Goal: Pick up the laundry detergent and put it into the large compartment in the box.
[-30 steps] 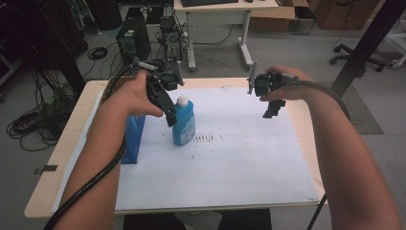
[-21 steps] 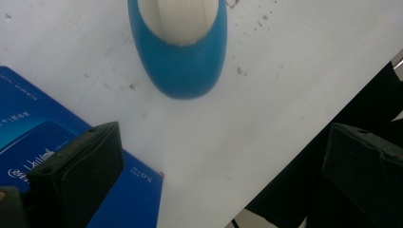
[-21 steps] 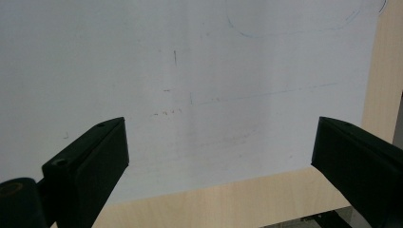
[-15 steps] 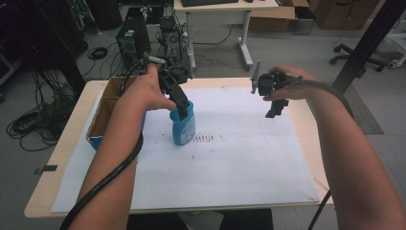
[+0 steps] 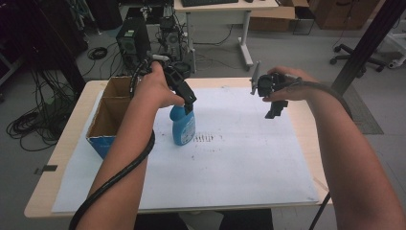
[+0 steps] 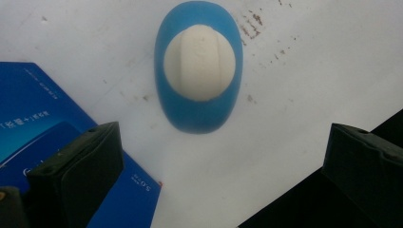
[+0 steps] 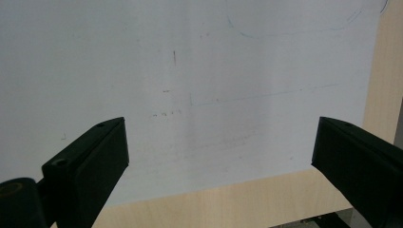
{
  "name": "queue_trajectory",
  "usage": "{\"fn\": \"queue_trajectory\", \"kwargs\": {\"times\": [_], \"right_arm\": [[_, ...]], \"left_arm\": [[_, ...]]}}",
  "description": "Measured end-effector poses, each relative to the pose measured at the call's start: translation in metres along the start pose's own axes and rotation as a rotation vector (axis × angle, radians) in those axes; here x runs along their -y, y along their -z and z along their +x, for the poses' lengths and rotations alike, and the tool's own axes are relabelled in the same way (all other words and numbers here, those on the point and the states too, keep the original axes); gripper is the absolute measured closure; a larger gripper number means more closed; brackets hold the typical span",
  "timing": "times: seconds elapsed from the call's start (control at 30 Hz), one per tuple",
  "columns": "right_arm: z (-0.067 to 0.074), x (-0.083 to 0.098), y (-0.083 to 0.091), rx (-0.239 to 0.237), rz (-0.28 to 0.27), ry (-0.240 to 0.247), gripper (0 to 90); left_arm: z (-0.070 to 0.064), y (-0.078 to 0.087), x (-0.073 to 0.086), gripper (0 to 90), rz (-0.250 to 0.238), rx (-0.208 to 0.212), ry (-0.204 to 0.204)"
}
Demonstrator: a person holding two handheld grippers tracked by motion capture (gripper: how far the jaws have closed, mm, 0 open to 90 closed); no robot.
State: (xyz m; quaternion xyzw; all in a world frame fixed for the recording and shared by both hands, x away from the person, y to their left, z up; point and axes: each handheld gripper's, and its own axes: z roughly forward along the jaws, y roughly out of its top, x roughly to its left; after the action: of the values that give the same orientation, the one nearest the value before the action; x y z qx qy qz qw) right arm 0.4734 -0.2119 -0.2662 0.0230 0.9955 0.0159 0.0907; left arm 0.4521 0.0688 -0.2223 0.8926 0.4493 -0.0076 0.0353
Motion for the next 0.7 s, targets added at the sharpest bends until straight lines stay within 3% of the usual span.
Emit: {"fn": "queue_trajectory", "kwargs": {"times": [0.7], "right_arm": [[-0.002,0.002,-0.006,-0.011,-0.004,-0.008,4.4]], "left_arm": [[-0.003,-0.018,-0.019,0.2,0.015,-0.018,0.021]]}}
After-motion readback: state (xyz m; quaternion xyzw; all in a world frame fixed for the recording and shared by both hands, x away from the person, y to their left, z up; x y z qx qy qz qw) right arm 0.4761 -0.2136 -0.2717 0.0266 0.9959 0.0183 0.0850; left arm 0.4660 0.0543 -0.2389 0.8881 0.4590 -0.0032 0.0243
